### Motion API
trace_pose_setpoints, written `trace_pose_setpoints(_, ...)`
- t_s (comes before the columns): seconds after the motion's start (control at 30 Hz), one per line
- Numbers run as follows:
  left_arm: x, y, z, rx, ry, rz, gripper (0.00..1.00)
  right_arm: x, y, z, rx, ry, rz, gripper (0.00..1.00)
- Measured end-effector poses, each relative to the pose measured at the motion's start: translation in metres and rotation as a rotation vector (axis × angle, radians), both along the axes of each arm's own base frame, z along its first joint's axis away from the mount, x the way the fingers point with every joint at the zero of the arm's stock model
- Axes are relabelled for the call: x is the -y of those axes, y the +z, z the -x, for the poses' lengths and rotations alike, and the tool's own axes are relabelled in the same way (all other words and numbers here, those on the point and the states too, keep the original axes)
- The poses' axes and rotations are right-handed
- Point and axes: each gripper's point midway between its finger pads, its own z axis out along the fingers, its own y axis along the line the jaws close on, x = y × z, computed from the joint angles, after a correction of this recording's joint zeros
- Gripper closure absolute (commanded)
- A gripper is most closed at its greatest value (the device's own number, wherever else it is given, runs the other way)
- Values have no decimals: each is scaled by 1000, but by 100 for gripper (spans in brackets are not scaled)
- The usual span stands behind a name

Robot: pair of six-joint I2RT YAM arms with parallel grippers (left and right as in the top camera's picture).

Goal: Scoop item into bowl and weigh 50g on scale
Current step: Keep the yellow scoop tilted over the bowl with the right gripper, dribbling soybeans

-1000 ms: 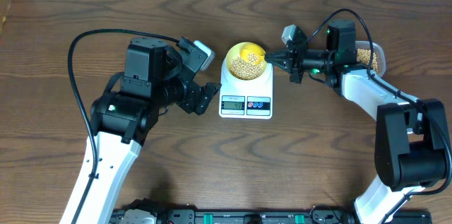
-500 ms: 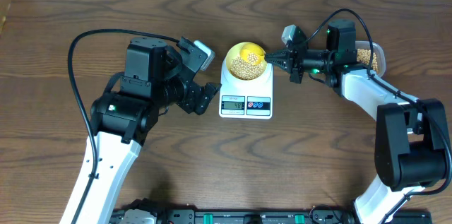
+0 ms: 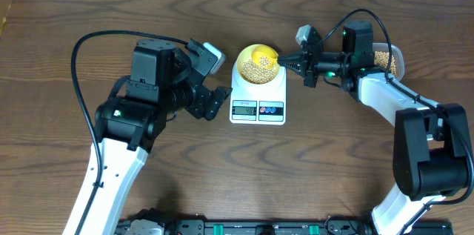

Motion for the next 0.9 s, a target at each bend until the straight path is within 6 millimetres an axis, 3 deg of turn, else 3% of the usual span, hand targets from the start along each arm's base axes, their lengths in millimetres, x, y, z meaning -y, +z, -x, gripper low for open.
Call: trace_pose_setpoints(0.9,0,0,0,0,0,0,15,0,-2,-2,-39,-28,3,99)
